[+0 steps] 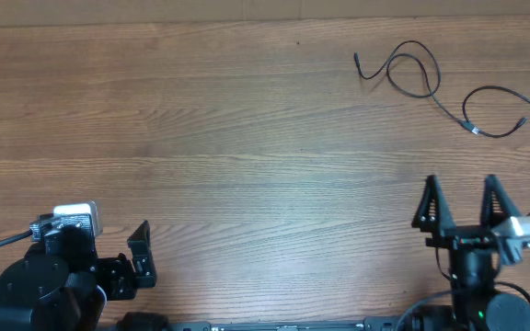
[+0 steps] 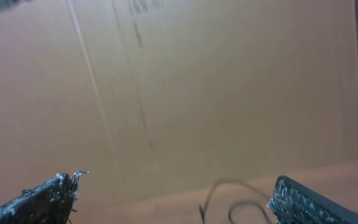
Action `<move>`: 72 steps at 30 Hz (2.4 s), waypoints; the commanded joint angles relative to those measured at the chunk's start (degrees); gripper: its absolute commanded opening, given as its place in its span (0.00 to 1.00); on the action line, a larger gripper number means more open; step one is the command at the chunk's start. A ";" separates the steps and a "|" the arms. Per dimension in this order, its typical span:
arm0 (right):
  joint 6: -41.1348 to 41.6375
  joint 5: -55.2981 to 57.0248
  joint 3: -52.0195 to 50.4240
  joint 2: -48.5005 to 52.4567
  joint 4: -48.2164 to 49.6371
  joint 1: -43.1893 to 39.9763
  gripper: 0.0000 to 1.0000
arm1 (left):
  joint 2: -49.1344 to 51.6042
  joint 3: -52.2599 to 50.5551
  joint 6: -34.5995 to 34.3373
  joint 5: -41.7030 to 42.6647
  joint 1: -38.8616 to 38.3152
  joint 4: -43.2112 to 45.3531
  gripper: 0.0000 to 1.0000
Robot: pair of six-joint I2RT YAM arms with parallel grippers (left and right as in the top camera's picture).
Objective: Untangle cables
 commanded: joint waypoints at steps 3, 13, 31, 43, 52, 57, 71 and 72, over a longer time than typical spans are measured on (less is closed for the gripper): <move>0.17 1.62 -6.32 -0.09 3.26 1.97 1.00 | -0.37 0.24 0.87 -0.74 0.11 0.04 1.00; 0.17 5.44 -12.72 -0.15 5.57 6.93 1.00 | -0.37 0.24 0.90 -0.76 0.11 -0.20 0.99; 0.17 5.25 -16.48 -0.20 1.75 8.22 1.00 | -4.92 -16.02 -0.66 -4.59 1.79 17.40 1.00; 0.17 5.25 -16.48 -0.20 1.75 8.22 1.00 | -18.23 -54.75 -3.28 -8.87 1.68 49.03 1.00; 0.17 5.25 -16.48 -0.20 1.75 8.22 1.00 | -23.10 -70.49 -3.19 -12.46 1.60 60.04 1.00; 0.17 5.25 -16.48 -0.20 1.75 8.22 1.00 | -23.06 -70.29 -2.54 -8.55 1.62 59.12 1.00; 0.17 5.25 -16.48 -0.20 1.75 8.22 1.00 | -23.08 -70.03 2.40 -5.75 1.62 58.36 1.00; 0.17 5.25 -16.48 -0.20 1.75 8.22 1.00 | -23.08 -70.03 2.38 -5.88 1.62 58.42 1.00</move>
